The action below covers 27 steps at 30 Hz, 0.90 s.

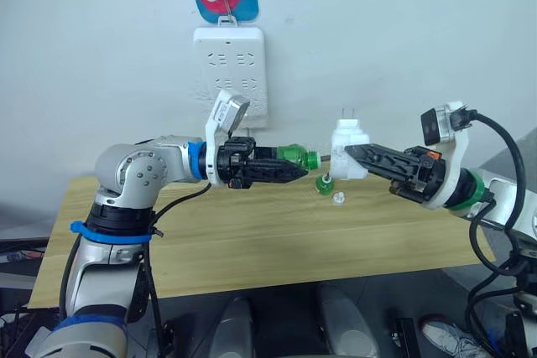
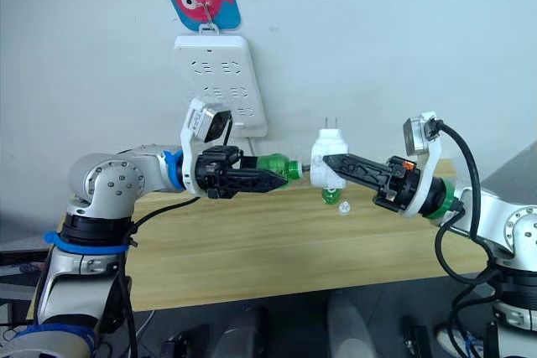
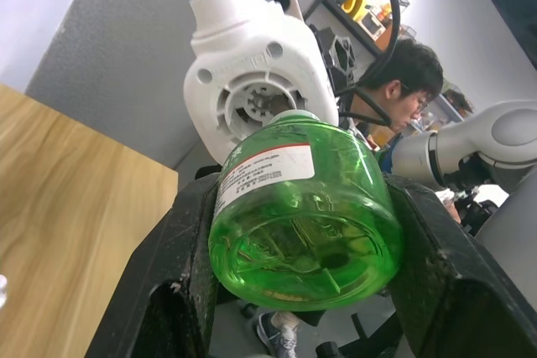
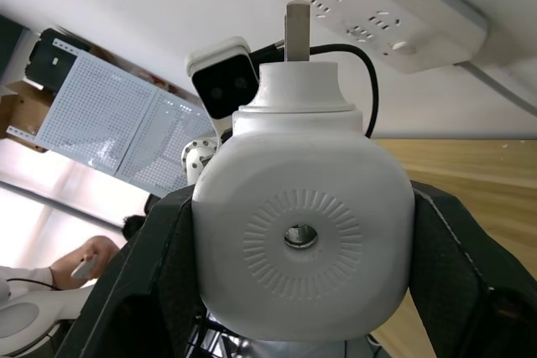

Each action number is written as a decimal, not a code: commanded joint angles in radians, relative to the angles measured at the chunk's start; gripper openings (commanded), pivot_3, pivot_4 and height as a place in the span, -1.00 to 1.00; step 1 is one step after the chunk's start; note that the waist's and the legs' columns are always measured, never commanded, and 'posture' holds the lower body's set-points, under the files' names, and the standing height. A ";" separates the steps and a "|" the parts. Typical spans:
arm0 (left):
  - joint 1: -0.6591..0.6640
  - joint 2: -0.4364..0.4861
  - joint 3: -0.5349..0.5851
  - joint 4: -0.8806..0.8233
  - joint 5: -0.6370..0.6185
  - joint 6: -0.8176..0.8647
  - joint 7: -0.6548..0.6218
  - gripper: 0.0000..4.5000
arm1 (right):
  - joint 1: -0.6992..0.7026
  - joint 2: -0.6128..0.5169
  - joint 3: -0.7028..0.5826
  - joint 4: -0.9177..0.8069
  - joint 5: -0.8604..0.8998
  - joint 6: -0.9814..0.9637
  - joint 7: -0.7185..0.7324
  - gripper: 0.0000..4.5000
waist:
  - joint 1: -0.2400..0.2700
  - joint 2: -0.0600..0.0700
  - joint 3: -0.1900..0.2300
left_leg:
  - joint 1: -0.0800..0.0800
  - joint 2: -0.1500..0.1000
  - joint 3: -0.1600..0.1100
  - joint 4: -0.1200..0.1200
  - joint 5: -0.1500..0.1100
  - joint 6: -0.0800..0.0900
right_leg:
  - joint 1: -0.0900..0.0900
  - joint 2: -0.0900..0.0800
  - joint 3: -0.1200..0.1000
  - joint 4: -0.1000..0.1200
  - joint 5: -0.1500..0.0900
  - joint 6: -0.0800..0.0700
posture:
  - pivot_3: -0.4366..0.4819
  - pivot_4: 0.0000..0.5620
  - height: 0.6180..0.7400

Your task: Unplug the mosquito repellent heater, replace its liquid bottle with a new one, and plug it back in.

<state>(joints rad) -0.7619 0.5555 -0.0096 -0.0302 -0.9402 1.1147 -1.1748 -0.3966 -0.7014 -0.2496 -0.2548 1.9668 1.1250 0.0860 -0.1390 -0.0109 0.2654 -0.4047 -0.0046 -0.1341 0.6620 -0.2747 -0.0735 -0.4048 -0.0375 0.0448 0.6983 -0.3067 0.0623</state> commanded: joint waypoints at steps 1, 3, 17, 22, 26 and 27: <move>-0.024 0.023 0.001 -0.025 -0.025 0.004 -0.056 0.02 | -0.006 -0.004 -0.030 -0.007 0.005 -0.001 0.006 0.31 | 0.000 0.000 0.000 | 0.000 0.000 0.000 0.000 0.000 0.000 | 0.000 0.000 0.000 0.000 0.000 0.000 | -0.45 -0.19 1.00; -0.023 0.041 -0.012 -0.028 -0.020 0.006 -0.079 0.02 | -0.004 -0.008 -0.033 -0.005 0.005 0.002 0.010 0.31 | -0.001 0.000 0.000 | 0.000 0.000 0.000 0.000 0.000 0.000 | 0.000 0.000 0.000 0.000 0.000 0.000 | -0.45 -0.19 1.00; -0.047 0.071 -0.048 0.017 0.046 -0.049 -0.139 0.02 | -0.003 -0.045 -0.037 0.010 0.005 0.028 0.059 0.31 | -0.001 0.000 0.000 | 0.000 0.000 0.000 0.000 0.000 0.000 | 0.000 0.000 0.000 0.000 0.000 0.000 | -0.46 -0.21 1.00; -0.055 0.072 -0.056 0.035 0.067 -0.066 -0.159 0.02 | 0.006 -0.066 -0.040 0.004 0.005 0.036 0.094 0.31 | -0.001 0.000 0.000 | 0.000 0.000 0.000 0.000 0.000 0.000 | 0.000 0.000 0.000 0.000 0.000 0.000 | -0.46 -0.21 1.00; -0.059 0.064 -0.055 0.042 0.072 -0.072 -0.161 0.02 | 0.010 -0.072 -0.034 -0.003 0.005 0.033 0.106 0.31 | -0.001 0.000 0.000 | 0.000 0.000 0.000 0.000 0.000 0.000 | 0.000 0.000 0.000 0.000 0.000 0.000 | -0.47 -0.21 1.00; -0.059 0.063 -0.055 0.042 0.074 -0.072 -0.161 0.02 | 0.011 -0.073 -0.031 -0.006 0.005 0.031 0.107 0.31 | -0.001 0.000 0.000 | 0.000 0.000 0.000 0.000 0.000 0.000 | 0.000 0.000 0.000 0.000 0.000 0.000 | -0.47 -0.21 1.00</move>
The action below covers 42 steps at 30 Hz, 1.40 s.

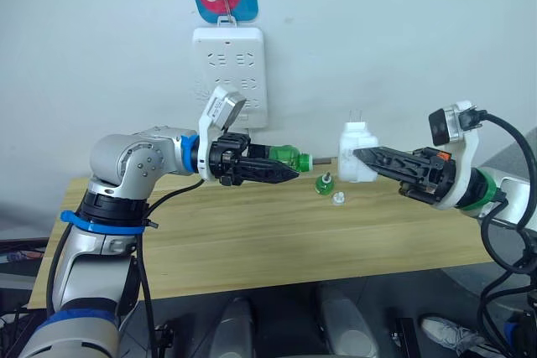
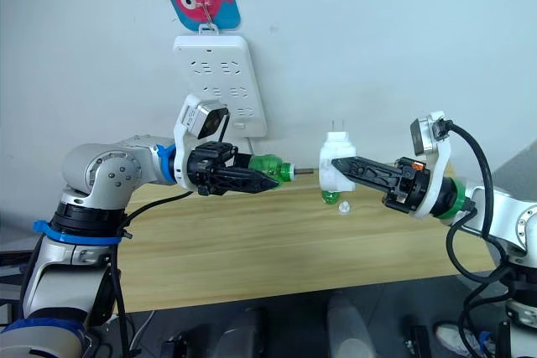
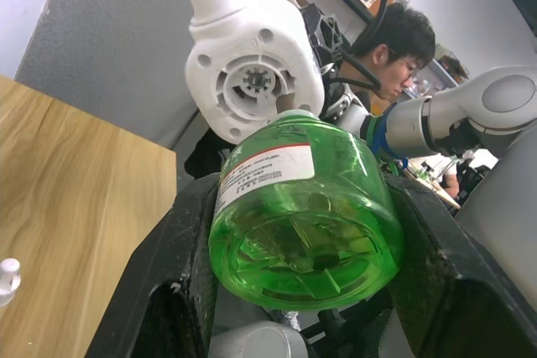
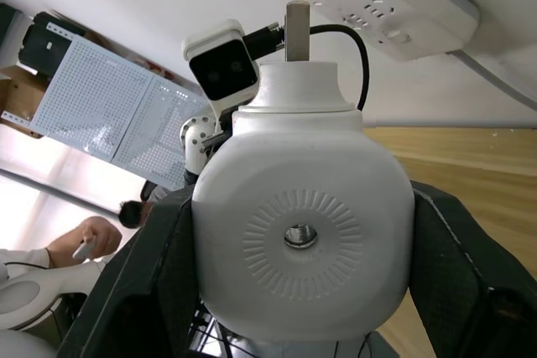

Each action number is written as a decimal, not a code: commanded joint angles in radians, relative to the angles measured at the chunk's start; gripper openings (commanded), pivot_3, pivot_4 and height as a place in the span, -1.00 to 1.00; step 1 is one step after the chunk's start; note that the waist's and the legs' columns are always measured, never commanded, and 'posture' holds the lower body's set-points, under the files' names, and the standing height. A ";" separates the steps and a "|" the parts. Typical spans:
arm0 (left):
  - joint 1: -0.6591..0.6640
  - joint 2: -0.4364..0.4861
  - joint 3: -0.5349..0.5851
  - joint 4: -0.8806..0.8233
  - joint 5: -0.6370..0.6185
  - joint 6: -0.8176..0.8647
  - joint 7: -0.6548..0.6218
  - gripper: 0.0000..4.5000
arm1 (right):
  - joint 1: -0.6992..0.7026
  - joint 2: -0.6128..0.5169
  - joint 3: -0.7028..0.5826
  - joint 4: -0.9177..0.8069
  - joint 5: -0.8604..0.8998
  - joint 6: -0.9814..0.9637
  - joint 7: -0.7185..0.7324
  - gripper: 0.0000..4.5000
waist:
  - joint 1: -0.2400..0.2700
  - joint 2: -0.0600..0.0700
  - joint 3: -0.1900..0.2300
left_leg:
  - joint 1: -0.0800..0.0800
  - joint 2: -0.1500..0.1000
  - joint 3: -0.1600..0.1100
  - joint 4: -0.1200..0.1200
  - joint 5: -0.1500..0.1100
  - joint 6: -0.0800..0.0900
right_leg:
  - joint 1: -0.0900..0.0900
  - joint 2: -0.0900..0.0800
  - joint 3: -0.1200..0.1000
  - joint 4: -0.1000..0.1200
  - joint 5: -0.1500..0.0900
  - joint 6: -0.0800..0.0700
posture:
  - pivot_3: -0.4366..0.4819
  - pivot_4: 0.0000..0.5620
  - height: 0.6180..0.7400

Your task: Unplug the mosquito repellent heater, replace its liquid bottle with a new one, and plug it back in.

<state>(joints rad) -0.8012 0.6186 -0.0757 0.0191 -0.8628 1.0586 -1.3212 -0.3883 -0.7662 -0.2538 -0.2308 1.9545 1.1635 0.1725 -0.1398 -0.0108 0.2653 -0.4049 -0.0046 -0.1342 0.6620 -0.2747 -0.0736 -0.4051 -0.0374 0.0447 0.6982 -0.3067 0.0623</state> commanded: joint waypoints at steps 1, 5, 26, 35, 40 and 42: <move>-0.020 0.000 0.010 -0.008 -0.002 -0.018 -0.017 0.02 | 0.002 -0.008 -0.025 -0.031 0.018 -0.009 0.021 0.31 | 0.000 0.000 0.000 | 0.000 0.000 0.000 0.000 0.000 0.000 | 0.000 0.000 0.000 0.000 0.000 0.000 | -0.47 -0.21 1.00; -0.018 -0.009 0.007 -0.010 0.005 -0.024 -0.014 0.02 | -0.003 -0.002 -0.018 -0.035 0.018 -0.014 0.019 0.31 | 0.000 0.000 0.000 | 0.000 0.000 0.000 0.000 0.000 0.000 | 0.000 0.000 0.000 0.000 0.000 0.000 | -0.46 -0.20 1.00; -0.033 -0.069 -0.021 0.005 0.058 -0.084 -0.010 0.02 | -0.004 0.020 0.016 -0.077 0.018 -0.041 0.005 0.31 | 0.000 0.000 0.000 | 0.000 0.000 0.000 0.000 0.000 0.000 | 0.000 0.000 0.000 0.000 0.000 0.000 | -0.46 -0.18 1.00; -0.040 -0.077 -0.031 -0.008 0.061 -0.087 -0.016 0.02 | -0.002 0.021 0.032 -0.086 0.018 -0.055 -0.010 0.31 | 0.000 0.000 0.000 | 0.000 0.000 0.000 0.000 0.000 0.000 | 0.000 0.000 0.000 0.000 0.000 0.000 | -0.46 -0.18 1.00; -0.043 -0.079 -0.027 -0.015 0.057 -0.081 -0.017 0.02 | 0.006 0.012 0.032 -0.082 0.018 -0.051 -0.016 0.31 | 0.000 0.000 0.000 | 0.000 0.000 0.000 0.000 0.000 0.000 | 0.000 0.000 0.000 0.000 0.000 0.000 | -0.46 -0.18 1.00; -0.044 -0.075 -0.027 -0.022 0.052 -0.075 -0.024 0.02 | 0.010 0.005 0.030 -0.078 0.018 -0.047 -0.016 0.31 | 0.000 0.000 0.000 | 0.000 0.000 0.000 0.000 0.000 0.000 | 0.000 0.000 0.000 0.000 0.000 0.000 | -0.46 -0.18 1.00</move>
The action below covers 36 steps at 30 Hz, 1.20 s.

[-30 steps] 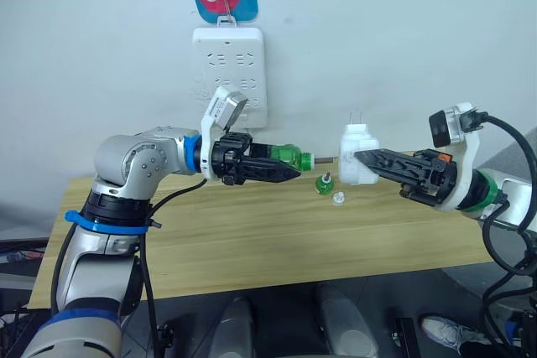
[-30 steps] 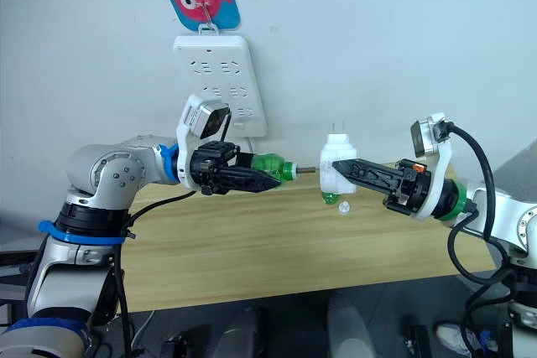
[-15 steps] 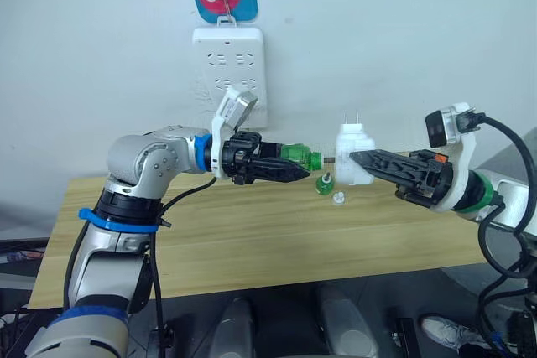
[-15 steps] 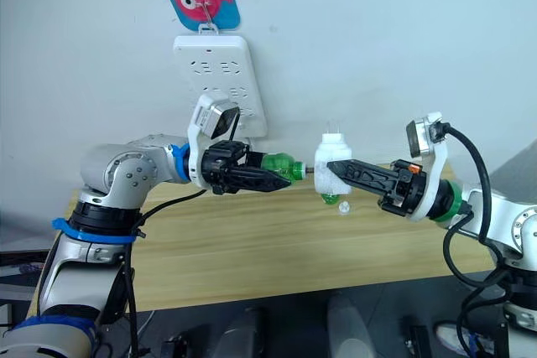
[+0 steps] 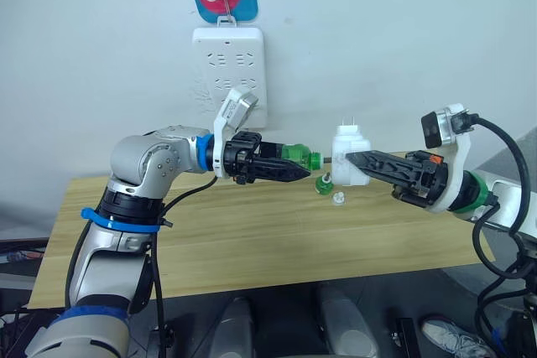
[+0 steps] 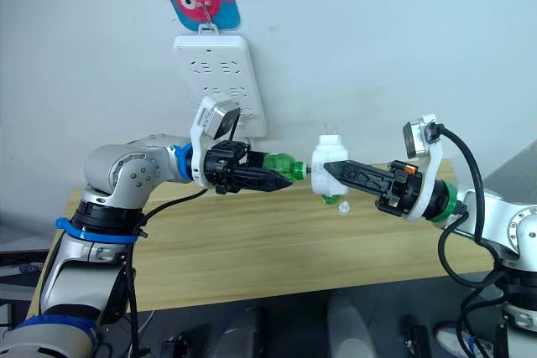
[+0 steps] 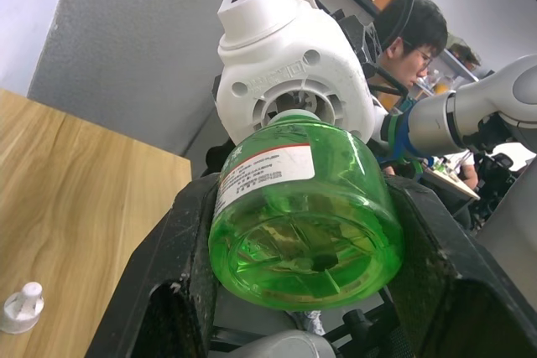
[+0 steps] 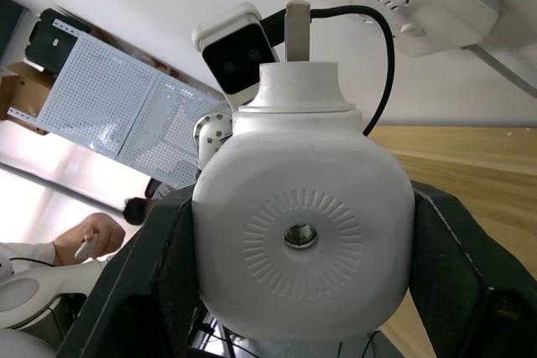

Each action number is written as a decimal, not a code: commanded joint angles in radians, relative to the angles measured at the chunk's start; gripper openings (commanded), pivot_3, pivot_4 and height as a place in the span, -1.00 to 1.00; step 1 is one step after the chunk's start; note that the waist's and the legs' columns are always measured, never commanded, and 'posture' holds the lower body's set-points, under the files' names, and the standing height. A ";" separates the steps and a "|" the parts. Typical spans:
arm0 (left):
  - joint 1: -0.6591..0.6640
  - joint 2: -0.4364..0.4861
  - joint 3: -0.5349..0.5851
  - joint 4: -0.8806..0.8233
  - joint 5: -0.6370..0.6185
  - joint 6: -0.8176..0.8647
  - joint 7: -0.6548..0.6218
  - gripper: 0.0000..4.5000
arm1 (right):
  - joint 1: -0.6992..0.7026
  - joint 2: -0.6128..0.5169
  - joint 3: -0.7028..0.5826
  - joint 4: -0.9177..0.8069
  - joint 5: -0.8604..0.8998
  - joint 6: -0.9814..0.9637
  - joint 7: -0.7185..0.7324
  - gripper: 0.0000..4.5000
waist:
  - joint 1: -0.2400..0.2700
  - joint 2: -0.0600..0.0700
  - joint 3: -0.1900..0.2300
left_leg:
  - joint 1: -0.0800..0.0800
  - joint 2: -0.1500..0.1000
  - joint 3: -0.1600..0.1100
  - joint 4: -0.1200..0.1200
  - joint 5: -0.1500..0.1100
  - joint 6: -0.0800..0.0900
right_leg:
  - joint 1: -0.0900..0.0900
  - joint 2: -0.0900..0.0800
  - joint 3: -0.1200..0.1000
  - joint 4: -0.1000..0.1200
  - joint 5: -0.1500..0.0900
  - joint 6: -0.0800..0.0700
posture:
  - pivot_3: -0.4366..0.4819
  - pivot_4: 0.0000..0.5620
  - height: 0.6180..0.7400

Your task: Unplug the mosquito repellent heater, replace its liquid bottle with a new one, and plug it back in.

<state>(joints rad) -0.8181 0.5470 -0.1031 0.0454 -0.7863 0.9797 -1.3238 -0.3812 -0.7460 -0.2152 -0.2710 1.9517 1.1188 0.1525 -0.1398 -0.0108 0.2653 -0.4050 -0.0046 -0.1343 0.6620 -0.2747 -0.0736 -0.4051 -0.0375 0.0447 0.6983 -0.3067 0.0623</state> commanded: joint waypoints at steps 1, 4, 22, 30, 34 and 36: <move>-0.026 -0.001 -0.001 -0.053 -0.027 0.006 -0.026 0.02 | 0.007 -0.021 -0.011 -0.033 0.021 0.001 0.003 0.31 | 0.000 0.000 0.000 | 0.000 0.000 0.000 0.000 0.000 0.000 | 0.000 0.000 0.000 0.000 0.000 0.000 | -0.46 -0.18 1.00; -0.024 0.010 -0.008 -0.069 -0.032 0.013 -0.046 0.02 | 0.011 -0.028 -0.013 -0.026 0.021 0.003 0.000 0.31 | 0.000 0.000 0.000 | 0.000 0.000 0.000 0.000 0.000 0.000 | 0.000 0.000 0.000 0.000 0.000 0.000 | -0.46 -0.18 1.00; -0.016 -0.035 -0.012 -0.055 0.030 -0.063 0.004 0.02 | 0.003 -0.003 0.019 -0.082 0.021 -0.027 0.009 0.31 | 0.000 0.000 0.000 | 0.000 0.000 0.000 0.000 0.000 0.000 | 0.000 0.000 0.000 0.000 0.000 0.000 | -0.46 -0.19 1.00; -0.009 -0.024 -0.023 -0.035 0.060 -0.089 -0.013 0.02 | 0.008 -0.012 0.017 -0.086 0.021 -0.032 0.021 0.31 | 0.000 0.000 0.000 | 0.000 0.000 0.000 0.000 0.000 0.000 | 0.000 0.000 0.000 0.000 0.000 0.000 | -0.47 -0.20 1.00; -0.010 -0.028 -0.025 -0.032 0.064 -0.091 -0.018 0.02 | 0.005 -0.015 0.017 -0.083 0.021 -0.030 0.027 0.31 | 0.000 0.000 0.000 | 0.000 0.000 0.000 0.000 0.000 0.000 | 0.000 0.000 0.000 0.000 0.000 0.000 | -0.47 -0.21 1.00; -0.008 -0.026 -0.032 -0.030 0.075 -0.100 -0.024 0.02 | 0.004 -0.016 0.019 -0.081 0.021 -0.030 0.029 0.31 | 0.000 0.000 0.000 | 0.000 0.000 0.000 0.000 0.000 0.000 | 0.000 0.000 0.000 0.000 0.000 0.000 | -0.47 -0.21 1.00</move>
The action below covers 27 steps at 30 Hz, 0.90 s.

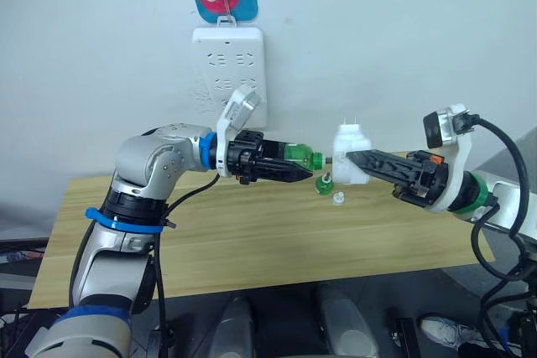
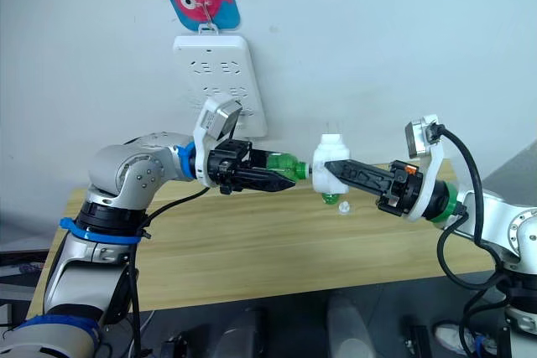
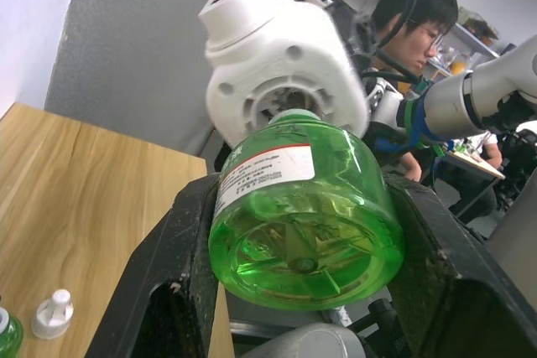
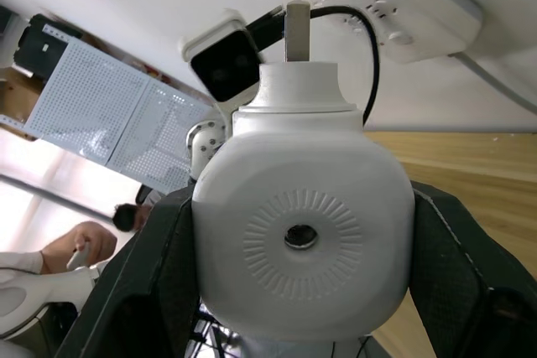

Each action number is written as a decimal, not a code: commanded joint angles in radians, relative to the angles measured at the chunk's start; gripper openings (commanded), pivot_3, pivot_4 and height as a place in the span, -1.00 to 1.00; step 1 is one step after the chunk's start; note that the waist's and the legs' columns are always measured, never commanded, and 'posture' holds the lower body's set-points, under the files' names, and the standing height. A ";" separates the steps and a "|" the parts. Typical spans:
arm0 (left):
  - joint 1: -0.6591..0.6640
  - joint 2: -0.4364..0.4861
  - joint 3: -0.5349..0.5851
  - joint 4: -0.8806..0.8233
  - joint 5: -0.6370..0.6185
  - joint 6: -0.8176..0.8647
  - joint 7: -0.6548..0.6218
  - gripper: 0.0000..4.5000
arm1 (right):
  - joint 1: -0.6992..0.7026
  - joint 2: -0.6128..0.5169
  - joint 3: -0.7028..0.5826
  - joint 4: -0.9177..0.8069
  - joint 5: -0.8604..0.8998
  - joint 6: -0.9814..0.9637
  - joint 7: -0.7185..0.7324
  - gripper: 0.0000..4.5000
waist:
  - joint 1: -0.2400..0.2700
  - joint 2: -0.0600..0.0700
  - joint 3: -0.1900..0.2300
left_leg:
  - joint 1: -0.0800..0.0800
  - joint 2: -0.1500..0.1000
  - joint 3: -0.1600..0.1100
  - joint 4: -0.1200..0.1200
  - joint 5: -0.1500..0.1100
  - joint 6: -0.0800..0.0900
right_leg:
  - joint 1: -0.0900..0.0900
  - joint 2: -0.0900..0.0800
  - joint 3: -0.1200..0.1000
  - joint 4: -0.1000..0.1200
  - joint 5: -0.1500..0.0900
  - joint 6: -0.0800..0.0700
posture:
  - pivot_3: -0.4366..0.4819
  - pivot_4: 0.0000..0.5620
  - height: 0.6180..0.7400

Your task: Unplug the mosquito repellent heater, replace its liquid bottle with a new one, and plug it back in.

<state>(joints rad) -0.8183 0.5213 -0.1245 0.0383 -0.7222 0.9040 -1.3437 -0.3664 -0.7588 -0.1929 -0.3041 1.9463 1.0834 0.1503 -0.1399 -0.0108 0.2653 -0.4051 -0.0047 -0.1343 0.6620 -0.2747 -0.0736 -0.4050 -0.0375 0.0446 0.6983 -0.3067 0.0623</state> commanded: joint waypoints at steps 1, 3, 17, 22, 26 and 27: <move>-0.008 0.000 -0.011 -0.021 0.013 -0.027 -0.002 0.02 | -0.012 -0.004 -0.002 -0.048 0.026 0.005 0.033 0.31 | 0.000 0.000 0.000 | 0.000 0.000 0.000 0.000 0.000 0.000 | 0.000 0.000 0.000 0.000 0.000 0.000 | -0.47 -0.21 1.00; -0.009 -0.001 -0.011 -0.013 0.019 -0.037 0.005 0.02 | -0.013 -0.006 -0.002 -0.047 0.026 0.004 0.034 0.31 | 0.000 0.000 0.000 | 0.000 0.000 0.000 0.000 0.000 0.000 | 0.000 0.000 0.000 0.000 0.000 0.000 | -0.47 -0.22 1.00; -0.002 -0.037 0.013 -0.088 -0.036 -0.007 0.037 0.02 | -0.034 0.030 0.012 -0.061 0.026 -0.036 -0.066 0.31 | 0.000 0.000 0.000 | 0.000 0.000 0.000 0.000 0.000 -0.001 | 0.000 0.000 0.000 0.000 0.000 0.000 | -0.47 -0.22 1.00; 0.025 -0.042 -0.012 -0.122 -0.024 -0.028 0.020 0.02 | -0.040 0.028 0.017 -0.070 0.026 -0.037 -0.078 0.31 | -0.001 0.000 0.000 | 0.000 0.000 0.000 0.000 0.001 -0.001 | 0.000 0.000 0.000 0.000 0.000 0.000 | -0.48 -0.21 1.00; 0.028 -0.056 -0.025 -0.113 -0.010 -0.059 0.018 0.02 | -0.048 0.016 0.020 -0.066 0.026 -0.023 -0.060 0.31 | 0.000 0.000 0.000 | 0.000 0.000 0.000 0.000 0.001 -0.001 | 0.000 0.000 0.000 0.000 0.000 0.000 | -0.48 -0.22 1.00; 0.027 -0.060 -0.026 -0.109 -0.008 -0.065 0.018 0.02 | -0.050 0.013 0.021 -0.065 0.026 -0.020 -0.054 0.31 | 0.000 0.000 0.000 | 0.000 0.000 0.000 0.000 0.001 -0.001 | 0.000 0.000 0.000 0.000 0.000 0.000 | -0.48 -0.22 1.00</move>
<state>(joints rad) -0.7789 0.4903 -0.1152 -0.0157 -0.7197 0.8623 -1.3024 -0.3869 -0.7433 -0.1745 -0.3322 1.9480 1.0618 0.0801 -0.1399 -0.0108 0.2652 -0.4052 -0.0047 -0.1343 0.6622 -0.2741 -0.0746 -0.4050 -0.0376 0.0446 0.6983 -0.3067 0.0623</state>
